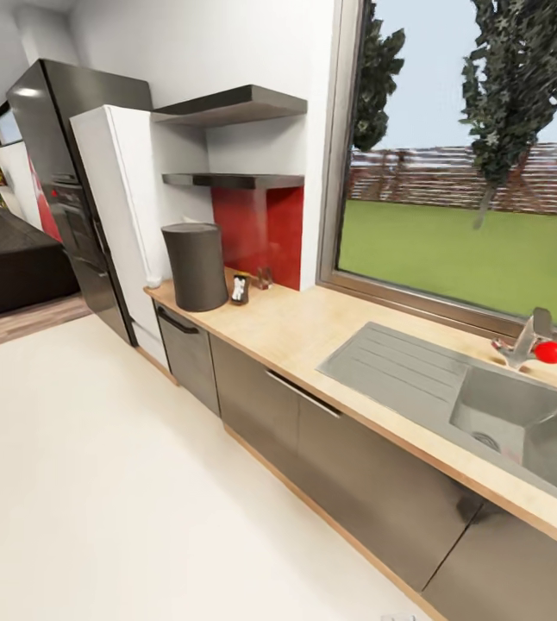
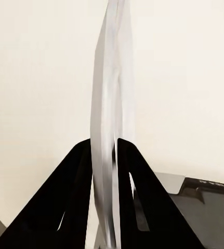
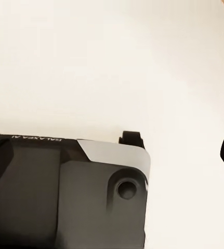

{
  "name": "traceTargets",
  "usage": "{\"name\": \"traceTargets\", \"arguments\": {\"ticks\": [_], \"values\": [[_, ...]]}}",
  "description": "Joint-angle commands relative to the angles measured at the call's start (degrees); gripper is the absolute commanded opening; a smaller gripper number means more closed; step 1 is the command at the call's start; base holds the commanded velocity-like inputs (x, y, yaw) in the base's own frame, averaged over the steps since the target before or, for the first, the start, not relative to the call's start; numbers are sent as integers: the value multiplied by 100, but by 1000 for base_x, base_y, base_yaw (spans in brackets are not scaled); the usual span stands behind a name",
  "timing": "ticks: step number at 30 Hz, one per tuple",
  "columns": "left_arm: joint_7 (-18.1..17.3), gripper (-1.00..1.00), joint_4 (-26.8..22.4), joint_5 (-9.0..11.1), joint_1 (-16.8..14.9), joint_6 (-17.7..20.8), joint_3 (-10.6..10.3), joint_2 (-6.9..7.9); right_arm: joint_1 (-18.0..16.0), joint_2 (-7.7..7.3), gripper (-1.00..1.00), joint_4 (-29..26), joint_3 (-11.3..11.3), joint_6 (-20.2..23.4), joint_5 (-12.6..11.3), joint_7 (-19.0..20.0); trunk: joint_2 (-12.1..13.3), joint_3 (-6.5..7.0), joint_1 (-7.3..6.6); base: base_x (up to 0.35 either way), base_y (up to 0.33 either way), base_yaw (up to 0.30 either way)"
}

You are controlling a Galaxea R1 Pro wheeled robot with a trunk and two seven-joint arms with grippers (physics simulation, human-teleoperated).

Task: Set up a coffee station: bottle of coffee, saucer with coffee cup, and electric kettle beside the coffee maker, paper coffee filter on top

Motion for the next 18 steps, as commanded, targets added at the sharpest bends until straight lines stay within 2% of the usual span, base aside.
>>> {"name": "traceTargets", "arguments": {"ticks": [1, 6, 11, 18], "values": [[-38, -100, -9, -59, -5, 26, 48, -5, -7, 0, 100, -4, 48, 19, -42, 8, -12, -12, 6, 280, 232, 3], [-38, -100, -11, -59, -4, 26, 49, -8, -7, 0, 100, -11, 48, 18, -20, 7, -12, -12, 6, 280, 232, 1], [-38, -100, -11, -59, -5, 24, 56, -8, -7, 11, 100, -11, 49, 18, 152, 7, -12, -12, 6, 280, 232, 0], [-38, -100, -11, -59, -5, 20, 56, -6, -7, 18, 100, -12, 48, 18, 178, 7, -12, -12, 6, 280, 232, 0]]}}
